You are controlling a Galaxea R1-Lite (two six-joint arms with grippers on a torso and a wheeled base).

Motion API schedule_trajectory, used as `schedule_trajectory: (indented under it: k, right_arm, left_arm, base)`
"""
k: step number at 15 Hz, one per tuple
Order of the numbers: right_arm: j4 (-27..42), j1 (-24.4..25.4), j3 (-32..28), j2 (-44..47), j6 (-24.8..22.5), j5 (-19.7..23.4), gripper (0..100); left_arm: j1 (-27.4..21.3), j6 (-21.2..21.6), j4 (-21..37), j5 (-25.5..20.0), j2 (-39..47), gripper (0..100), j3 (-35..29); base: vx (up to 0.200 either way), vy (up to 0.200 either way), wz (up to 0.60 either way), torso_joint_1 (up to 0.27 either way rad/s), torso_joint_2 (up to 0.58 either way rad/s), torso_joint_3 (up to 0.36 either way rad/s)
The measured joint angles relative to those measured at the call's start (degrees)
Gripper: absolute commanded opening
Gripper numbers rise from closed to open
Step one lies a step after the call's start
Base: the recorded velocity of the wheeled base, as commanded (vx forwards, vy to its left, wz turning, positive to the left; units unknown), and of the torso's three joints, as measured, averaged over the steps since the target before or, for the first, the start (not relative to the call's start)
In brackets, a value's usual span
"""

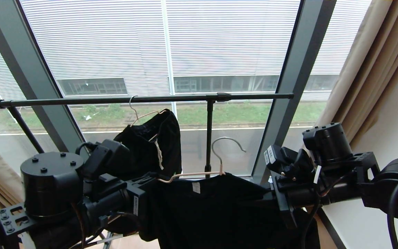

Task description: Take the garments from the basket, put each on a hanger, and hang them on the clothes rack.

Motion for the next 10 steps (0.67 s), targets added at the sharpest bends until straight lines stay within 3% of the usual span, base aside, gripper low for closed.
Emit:
schedule_trajectory:
  k: [1,3,10]
  right_arm:
    - [-1.07,0.00,0.63,0.50,0.11,2.85,0]
    - [-1.67,-0.27,1.66,1.12,0.17,5.10,0]
    - [-1.84,0.13,2.66,2.58,0.57,5.89,0]
  left_arm:
    - [-0.50,0.09,4.72,0.02,-1.93,0,-2.78]
    - [-2.27,0.11,7.84,0.20,-4.40,0,-6.45]
    - [-7.84,3.25,21.22,3.19,-6.13,0,-17.69]
  base:
    - [0.000,0.000,0.00,0.000,0.00,0.000]
    - [0.000,0.000,0.00,0.000,0.00,0.000]
    - [0.000,0.000,0.00,0.000,0.00,0.000]
